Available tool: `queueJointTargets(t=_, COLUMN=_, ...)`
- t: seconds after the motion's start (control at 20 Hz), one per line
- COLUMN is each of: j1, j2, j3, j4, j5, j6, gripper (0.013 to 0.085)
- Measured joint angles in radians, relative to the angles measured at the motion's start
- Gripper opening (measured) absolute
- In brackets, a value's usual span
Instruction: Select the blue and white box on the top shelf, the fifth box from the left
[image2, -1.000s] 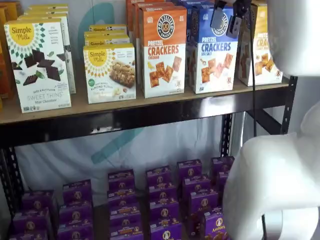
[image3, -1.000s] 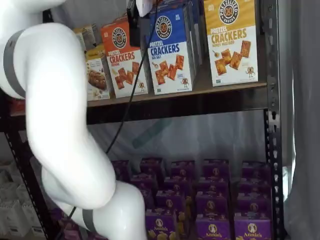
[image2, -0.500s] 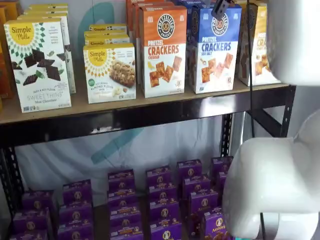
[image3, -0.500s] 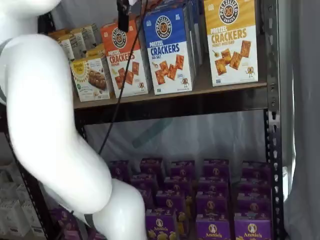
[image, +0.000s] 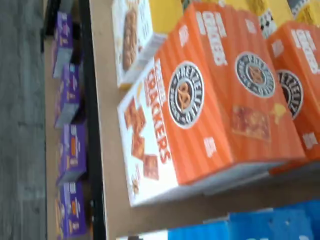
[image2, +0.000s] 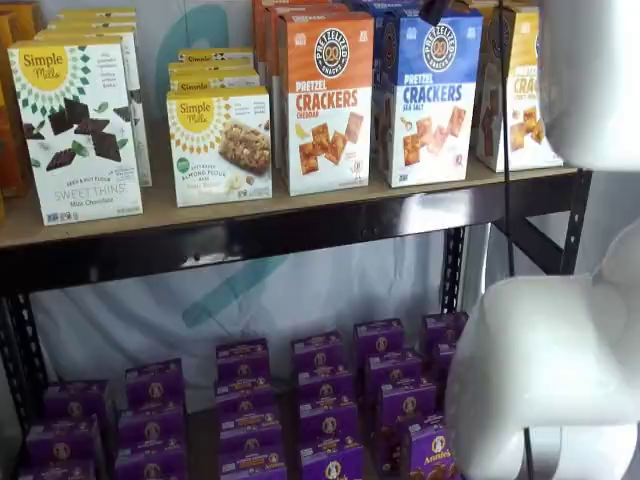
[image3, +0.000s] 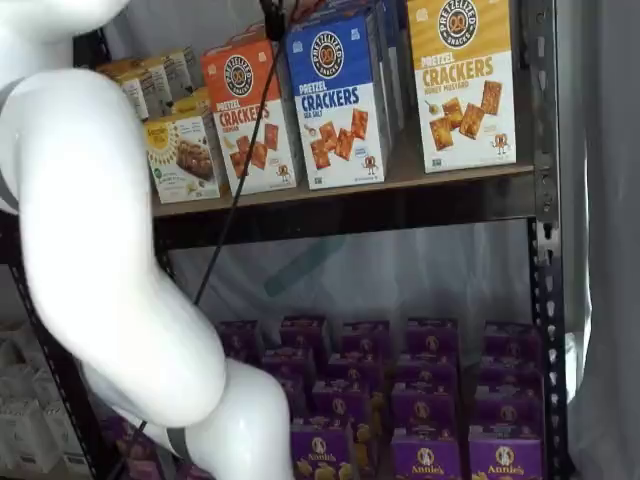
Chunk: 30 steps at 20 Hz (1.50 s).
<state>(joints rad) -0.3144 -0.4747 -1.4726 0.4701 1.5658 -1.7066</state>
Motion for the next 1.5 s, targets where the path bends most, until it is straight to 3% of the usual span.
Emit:
queueJointTargets(t=0.25, j1=0.014, j2=0.073, j3=-0.055, j4=-0.075, j5=-0.007, j6=-0.027, gripper=0.0850)
queueJointTargets(t=0.75, j1=0.041, j2=0.129, j3=-0.057, j4=-0.138, j5=-0.060, j6=-0.044, gripper=0.0850)
queueJointTargets(t=1.5, j1=0.069, j2=0.236, j3=-0.192, j4=-0.231, j5=0.110, j6=-0.032, gripper=0.0850)
